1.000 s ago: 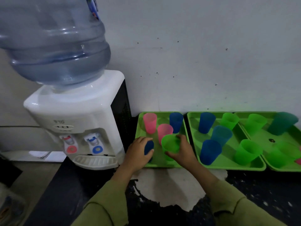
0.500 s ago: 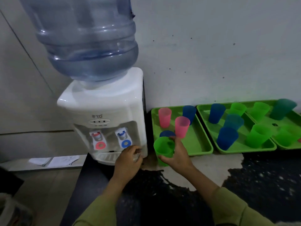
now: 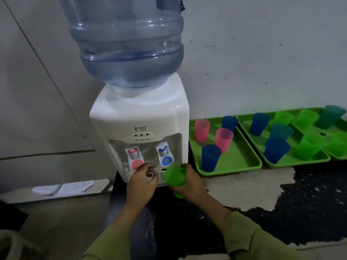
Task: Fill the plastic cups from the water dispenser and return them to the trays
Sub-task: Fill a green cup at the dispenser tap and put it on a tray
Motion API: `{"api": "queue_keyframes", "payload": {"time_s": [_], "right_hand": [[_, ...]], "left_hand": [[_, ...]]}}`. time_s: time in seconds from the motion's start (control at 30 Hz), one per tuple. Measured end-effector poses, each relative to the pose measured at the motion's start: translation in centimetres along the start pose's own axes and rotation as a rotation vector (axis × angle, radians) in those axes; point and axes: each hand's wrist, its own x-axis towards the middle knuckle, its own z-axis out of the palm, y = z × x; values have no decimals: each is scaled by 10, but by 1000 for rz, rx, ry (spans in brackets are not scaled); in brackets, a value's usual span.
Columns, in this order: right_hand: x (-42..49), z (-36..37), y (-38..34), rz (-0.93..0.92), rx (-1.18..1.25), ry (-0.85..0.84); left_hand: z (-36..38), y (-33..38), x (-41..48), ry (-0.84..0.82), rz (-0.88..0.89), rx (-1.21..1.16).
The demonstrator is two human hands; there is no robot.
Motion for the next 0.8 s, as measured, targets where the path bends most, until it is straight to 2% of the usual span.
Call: {"api": "queue_keyframes", "payload": {"time_s": [0.27, 0.43, 0.8], "right_hand": [[15, 18, -15, 58, 111, 100], [22, 29, -22, 52, 194, 154], [17, 39, -20, 50, 107, 246]], "left_hand": [[-9, -8, 13, 12, 39, -4], [-8, -4, 23, -27, 18, 75], [3, 8, 35, -42, 58, 115]]}}
